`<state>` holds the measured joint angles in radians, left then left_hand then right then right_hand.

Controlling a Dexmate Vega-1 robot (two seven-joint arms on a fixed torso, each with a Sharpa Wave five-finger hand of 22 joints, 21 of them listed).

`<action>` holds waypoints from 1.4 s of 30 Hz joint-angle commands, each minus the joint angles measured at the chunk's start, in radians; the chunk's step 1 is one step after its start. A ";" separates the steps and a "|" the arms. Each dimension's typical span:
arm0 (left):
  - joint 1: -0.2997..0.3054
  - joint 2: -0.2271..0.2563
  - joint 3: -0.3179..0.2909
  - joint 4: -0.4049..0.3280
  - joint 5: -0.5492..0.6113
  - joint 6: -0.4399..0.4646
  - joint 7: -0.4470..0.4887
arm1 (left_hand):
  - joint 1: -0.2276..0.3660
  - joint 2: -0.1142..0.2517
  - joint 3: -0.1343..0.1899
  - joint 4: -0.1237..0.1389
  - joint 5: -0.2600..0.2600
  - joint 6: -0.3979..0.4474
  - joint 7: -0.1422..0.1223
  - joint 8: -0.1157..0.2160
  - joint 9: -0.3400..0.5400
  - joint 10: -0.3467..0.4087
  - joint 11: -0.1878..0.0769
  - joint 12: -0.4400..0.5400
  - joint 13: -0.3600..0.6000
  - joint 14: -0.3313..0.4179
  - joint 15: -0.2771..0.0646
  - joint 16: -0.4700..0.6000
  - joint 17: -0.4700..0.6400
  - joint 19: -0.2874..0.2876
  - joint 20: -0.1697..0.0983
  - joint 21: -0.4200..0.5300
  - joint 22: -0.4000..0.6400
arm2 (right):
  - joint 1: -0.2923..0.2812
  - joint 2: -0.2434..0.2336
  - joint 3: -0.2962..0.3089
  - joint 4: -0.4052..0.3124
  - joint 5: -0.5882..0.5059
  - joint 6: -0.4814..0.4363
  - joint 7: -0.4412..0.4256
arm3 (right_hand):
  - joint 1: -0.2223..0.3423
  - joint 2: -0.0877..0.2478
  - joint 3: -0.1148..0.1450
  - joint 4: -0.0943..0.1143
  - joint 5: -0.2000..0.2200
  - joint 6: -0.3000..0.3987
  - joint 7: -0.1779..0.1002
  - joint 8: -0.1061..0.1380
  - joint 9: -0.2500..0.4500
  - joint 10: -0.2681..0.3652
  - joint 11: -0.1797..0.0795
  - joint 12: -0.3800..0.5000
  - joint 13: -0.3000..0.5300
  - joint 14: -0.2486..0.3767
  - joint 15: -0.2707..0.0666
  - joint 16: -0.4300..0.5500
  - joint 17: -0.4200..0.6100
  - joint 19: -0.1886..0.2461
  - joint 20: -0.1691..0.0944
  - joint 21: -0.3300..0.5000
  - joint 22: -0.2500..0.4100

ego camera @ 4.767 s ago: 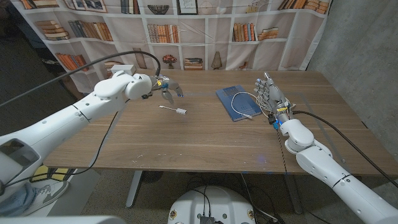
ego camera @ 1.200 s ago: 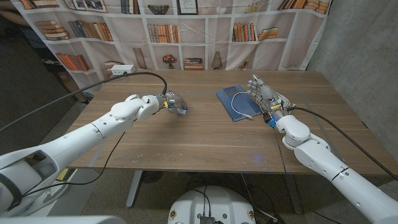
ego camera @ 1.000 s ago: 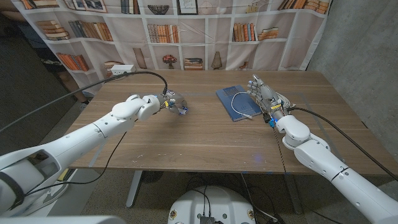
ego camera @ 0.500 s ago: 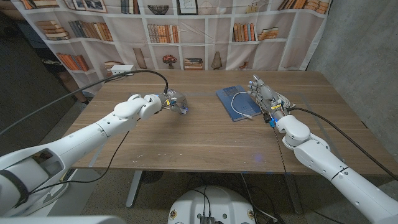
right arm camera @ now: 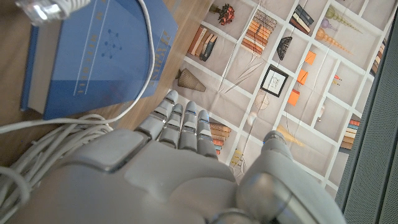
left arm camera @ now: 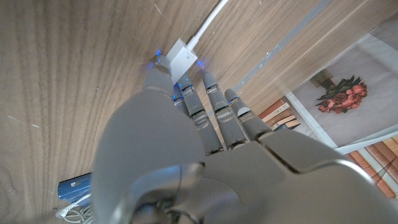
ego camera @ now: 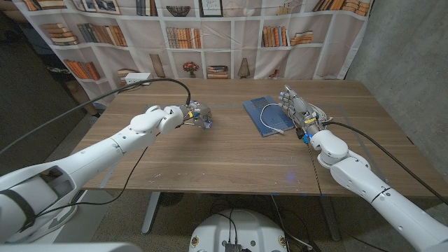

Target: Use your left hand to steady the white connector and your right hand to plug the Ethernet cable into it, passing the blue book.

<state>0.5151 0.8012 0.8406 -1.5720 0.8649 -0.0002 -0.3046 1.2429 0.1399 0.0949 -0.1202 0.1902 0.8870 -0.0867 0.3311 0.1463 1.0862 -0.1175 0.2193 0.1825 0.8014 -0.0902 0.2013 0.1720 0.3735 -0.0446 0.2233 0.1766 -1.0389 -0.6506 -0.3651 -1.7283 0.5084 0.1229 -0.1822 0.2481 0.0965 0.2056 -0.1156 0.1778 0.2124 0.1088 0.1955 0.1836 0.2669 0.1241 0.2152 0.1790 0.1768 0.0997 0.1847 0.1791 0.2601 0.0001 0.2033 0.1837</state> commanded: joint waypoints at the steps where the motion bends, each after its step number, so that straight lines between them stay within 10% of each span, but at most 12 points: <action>1: -0.006 -0.005 0.018 0.002 -0.003 0.006 -0.024 | 0.018 0.007 0.014 -0.002 0.001 0.224 0.012 0.022 0.037 0.141 -0.093 0.003 0.004 0.034 -0.119 0.002 0.002 0.011 -0.032 0.000 0.002 | 0.003 0.003 -0.003 0.009 0.002 0.004 0.002 | 0.000 -0.003 0.002 0.003 -0.002 0.001 -0.003 0.000 0.006 0.008 0.001 -0.002 0.005 0.003 0.004 0.001 0.004 -0.002 -0.001 0.000 0.003; 18: 0.011 0.009 0.000 -0.059 0.047 0.057 0.015 | 0.027 0.018 0.057 0.005 0.002 0.239 0.036 0.002 0.039 0.162 -0.087 0.020 0.044 0.184 -0.127 0.006 0.006 0.016 -0.072 -0.014 -0.002 | -0.017 -0.002 0.008 -0.007 -0.002 0.021 -0.011 | -0.001 -0.003 0.002 0.004 -0.002 0.001 -0.003 0.000 0.006 0.008 0.000 -0.002 0.006 0.003 0.005 0.001 0.004 -0.002 -0.001 0.000 0.003; 42: 0.053 0.040 -0.077 -0.162 0.084 0.120 0.109 | 0.025 0.008 0.074 0.006 0.000 0.248 0.033 -0.004 0.040 0.166 -0.088 0.029 0.066 0.201 -0.128 -0.011 0.003 0.023 -0.076 -0.017 -0.001 | -0.029 0.025 0.017 0.003 -0.026 0.087 -0.028 | -0.005 -0.004 0.000 0.006 -0.002 0.004 -0.001 0.000 0.006 0.010 0.003 -0.002 0.006 0.003 0.003 0.001 0.004 -0.001 -0.001 0.001 0.003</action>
<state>0.5555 0.8289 0.7956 -1.6941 0.9342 0.0974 -0.2311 1.2684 0.1477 0.1555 -0.1226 0.1844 1.0156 -0.0374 0.3243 0.1463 1.1215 -0.0820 0.2416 0.1836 0.9915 -0.1518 0.1921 0.1720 0.3858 -0.0461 0.2066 0.1721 -1.0637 -0.6375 -0.3519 -1.7329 0.4907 0.1877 -0.2017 0.2482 0.0966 0.2043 -0.1144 0.1778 0.2124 0.1088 0.1955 0.1836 0.2666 0.1245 0.2152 0.1790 0.1752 0.0980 0.1847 0.1789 0.2601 0.0000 0.2033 0.1836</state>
